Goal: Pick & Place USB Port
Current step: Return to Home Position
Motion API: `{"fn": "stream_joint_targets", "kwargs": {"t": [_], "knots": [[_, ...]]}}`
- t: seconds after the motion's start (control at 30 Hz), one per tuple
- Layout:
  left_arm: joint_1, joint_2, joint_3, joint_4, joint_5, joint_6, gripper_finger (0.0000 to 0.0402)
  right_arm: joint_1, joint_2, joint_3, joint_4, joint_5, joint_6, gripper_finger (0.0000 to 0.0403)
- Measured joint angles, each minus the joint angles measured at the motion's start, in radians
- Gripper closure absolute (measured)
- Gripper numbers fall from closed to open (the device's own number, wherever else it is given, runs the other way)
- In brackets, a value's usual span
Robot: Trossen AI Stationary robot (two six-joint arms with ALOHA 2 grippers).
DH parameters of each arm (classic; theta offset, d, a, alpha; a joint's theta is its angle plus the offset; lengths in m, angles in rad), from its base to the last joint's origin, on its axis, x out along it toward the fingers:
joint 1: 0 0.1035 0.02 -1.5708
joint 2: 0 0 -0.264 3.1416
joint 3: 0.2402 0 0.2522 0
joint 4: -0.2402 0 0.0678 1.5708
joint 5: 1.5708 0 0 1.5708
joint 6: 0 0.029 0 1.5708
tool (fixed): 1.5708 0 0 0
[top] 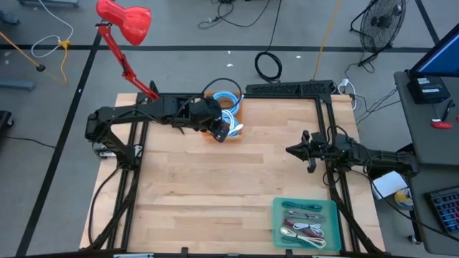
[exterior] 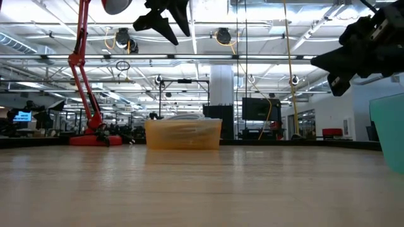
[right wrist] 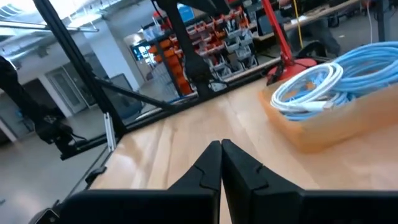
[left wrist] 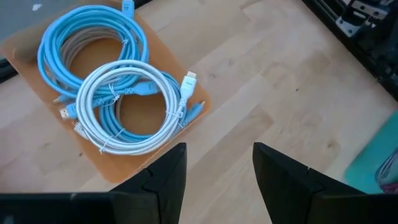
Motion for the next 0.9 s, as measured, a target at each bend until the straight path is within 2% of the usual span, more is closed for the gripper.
{"fn": "stream_joint_targets", "kwargs": {"t": [0.13,0.2,0.27,0.33,0.4,0.43,0.53,0.6,0.73,0.9], "knots": [[0.0,-0.001,-0.04,0.033,-0.001,0.069,0.0216,0.0,0.016,-0.001,-0.001,-0.001,-0.006,0.0403],[0.0,-0.001,-0.111,0.073,-0.001,0.085,0.0226,0.0,0.023,-0.002,-0.003,-0.001,-0.003,0.0403],[0.007,-0.007,-0.211,0.136,0.001,0.07,0.0252,0.0,0.024,-0.002,-0.001,-0.001,-0.003,0.0403],[0.023,-0.025,-0.338,0.263,0.03,0.05,0.0298,0.0,0.026,-0.002,-0.001,-0.001,-0.003,0.0403],[0.042,-0.048,-0.48,0.442,0.082,0.026,0.0363,0.0,0.025,-0.003,0.001,-0.001,-0.003,0.0403],[0.05,-0.059,-0.552,0.549,0.112,0.015,0.0381,0.0,0.025,-0.003,0.001,-0.001,-0.003,0.0403],[0.068,-0.114,-0.736,0.806,0.17,-0.025,0.0394,0.0,0.026,-0.003,0.002,-0.001,-0.003,0.0403],[0.081,-0.168,-0.838,0.917,0.175,-0.038,0.0398,0.0,0.027,-0.003,0.003,-0.001,-0.003,0.0403],[0.094,-0.337,-1.05,1.001,0.125,-0.037,0.04,0.0,0.026,-0.003,0.003,-0.001,-0.003,0.0403],[0.094,-0.637,-1.309,1.146,0.101,-0.025,0.04,0.0,0.026,-0.003,0.004,-0.001,-0.003,0.0403]]}}
